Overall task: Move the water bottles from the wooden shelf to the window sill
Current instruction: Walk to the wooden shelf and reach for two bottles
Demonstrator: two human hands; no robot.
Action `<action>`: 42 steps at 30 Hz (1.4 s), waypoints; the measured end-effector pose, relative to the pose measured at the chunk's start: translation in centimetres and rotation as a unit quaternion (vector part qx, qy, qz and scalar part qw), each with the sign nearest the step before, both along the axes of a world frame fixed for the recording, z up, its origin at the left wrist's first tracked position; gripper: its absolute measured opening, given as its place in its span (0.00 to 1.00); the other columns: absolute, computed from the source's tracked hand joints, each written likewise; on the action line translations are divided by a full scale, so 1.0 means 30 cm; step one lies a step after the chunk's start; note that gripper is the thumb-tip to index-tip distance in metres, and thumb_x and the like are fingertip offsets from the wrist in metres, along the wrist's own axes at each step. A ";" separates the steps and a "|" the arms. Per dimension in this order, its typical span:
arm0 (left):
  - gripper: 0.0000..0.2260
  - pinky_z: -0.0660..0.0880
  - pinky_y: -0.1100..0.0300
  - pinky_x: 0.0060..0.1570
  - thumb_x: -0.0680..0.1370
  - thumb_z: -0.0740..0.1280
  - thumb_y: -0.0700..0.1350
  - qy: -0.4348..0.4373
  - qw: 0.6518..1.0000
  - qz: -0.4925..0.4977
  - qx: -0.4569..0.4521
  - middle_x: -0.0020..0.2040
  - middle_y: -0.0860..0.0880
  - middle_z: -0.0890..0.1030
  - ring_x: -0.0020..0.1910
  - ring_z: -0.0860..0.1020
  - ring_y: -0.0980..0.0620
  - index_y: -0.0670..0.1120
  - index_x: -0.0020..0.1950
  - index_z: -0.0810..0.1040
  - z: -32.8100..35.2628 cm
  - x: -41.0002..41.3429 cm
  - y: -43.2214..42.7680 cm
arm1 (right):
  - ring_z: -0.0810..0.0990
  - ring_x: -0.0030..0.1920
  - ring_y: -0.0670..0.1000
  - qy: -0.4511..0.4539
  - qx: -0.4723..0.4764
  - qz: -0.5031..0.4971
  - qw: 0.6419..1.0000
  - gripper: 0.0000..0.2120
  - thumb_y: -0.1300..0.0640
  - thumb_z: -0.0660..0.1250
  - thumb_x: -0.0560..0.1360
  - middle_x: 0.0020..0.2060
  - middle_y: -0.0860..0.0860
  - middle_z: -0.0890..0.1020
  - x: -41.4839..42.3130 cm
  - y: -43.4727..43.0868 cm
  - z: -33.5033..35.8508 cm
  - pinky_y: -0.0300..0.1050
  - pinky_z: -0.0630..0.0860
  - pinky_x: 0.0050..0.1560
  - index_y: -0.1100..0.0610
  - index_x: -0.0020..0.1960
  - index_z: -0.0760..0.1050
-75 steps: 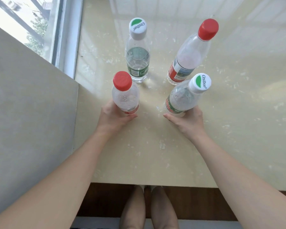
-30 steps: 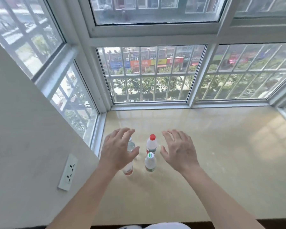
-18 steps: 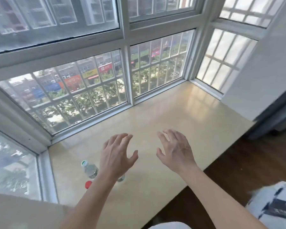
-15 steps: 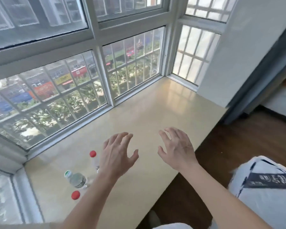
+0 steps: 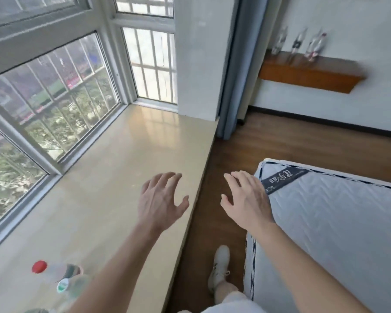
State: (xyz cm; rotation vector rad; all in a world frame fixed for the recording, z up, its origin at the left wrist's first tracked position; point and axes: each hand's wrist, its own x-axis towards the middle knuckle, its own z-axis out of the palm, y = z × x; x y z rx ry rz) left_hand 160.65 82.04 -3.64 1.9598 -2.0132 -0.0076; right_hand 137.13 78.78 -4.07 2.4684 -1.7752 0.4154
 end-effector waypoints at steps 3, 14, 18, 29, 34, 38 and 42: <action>0.27 0.71 0.49 0.63 0.73 0.60 0.62 -0.006 1.000 -0.028 -0.001 0.65 0.52 0.78 0.65 0.74 0.46 0.51 0.68 0.74 -0.008 -0.082 -0.092 | 0.75 0.66 0.57 -0.002 -0.004 -0.021 1.000 0.23 0.47 0.65 0.75 0.63 0.55 0.79 -0.080 -0.049 -0.007 0.58 0.73 0.67 0.56 0.68 0.76; 0.26 0.69 0.50 0.64 0.74 0.62 0.61 -0.022 0.997 -0.075 0.005 0.66 0.53 0.77 0.66 0.73 0.47 0.52 0.69 0.72 -0.026 -0.388 -0.690 | 0.78 0.60 0.57 -0.038 -0.030 -0.065 0.997 0.20 0.50 0.68 0.72 0.58 0.54 0.80 -0.371 -0.572 -0.064 0.55 0.74 0.62 0.56 0.62 0.78; 0.27 0.70 0.50 0.64 0.73 0.59 0.62 -0.023 0.997 -0.073 0.004 0.67 0.53 0.76 0.66 0.72 0.47 0.52 0.69 0.72 0.005 -0.490 -0.925 | 0.77 0.61 0.58 -0.043 -0.031 -0.059 0.997 0.20 0.50 0.67 0.72 0.57 0.54 0.80 -0.464 -0.799 -0.055 0.56 0.74 0.63 0.56 0.62 0.77; 0.27 0.71 0.50 0.63 0.73 0.59 0.62 -0.025 0.997 -0.072 -0.008 0.67 0.52 0.76 0.66 0.73 0.48 0.52 0.69 0.73 0.042 -0.649 -1.383 | 0.76 0.64 0.56 -0.053 -0.020 -0.067 0.996 0.22 0.49 0.66 0.73 0.59 0.53 0.79 -0.602 -1.263 -0.025 0.56 0.72 0.67 0.55 0.64 0.76; 0.27 0.71 0.50 0.62 0.73 0.60 0.62 -0.029 0.996 -0.089 -0.006 0.66 0.53 0.76 0.65 0.73 0.48 0.52 0.69 0.72 0.035 -0.687 -1.596 | 0.77 0.62 0.57 -0.054 -0.019 -0.079 0.995 0.20 0.50 0.68 0.72 0.58 0.53 0.80 -0.634 -1.452 -0.034 0.57 0.74 0.65 0.55 0.62 0.77; 0.25 0.73 0.50 0.58 0.72 0.59 0.61 -0.017 0.994 -0.111 -0.017 0.62 0.53 0.78 0.61 0.75 0.47 0.51 0.65 0.74 0.037 -0.733 -1.853 | 0.78 0.60 0.57 -0.050 -0.022 -0.099 0.994 0.20 0.51 0.70 0.71 0.56 0.53 0.80 -0.669 -1.672 -0.039 0.56 0.74 0.62 0.55 0.62 0.78; 0.26 0.73 0.48 0.59 0.73 0.61 0.61 -0.018 0.990 -0.137 -0.019 0.64 0.52 0.77 0.63 0.75 0.46 0.51 0.68 0.73 0.040 -0.778 -2.139 | 0.78 0.60 0.56 -0.031 -0.028 -0.130 0.991 0.20 0.50 0.71 0.71 0.56 0.52 0.80 -0.699 -1.928 -0.019 0.56 0.75 0.61 0.55 0.60 0.78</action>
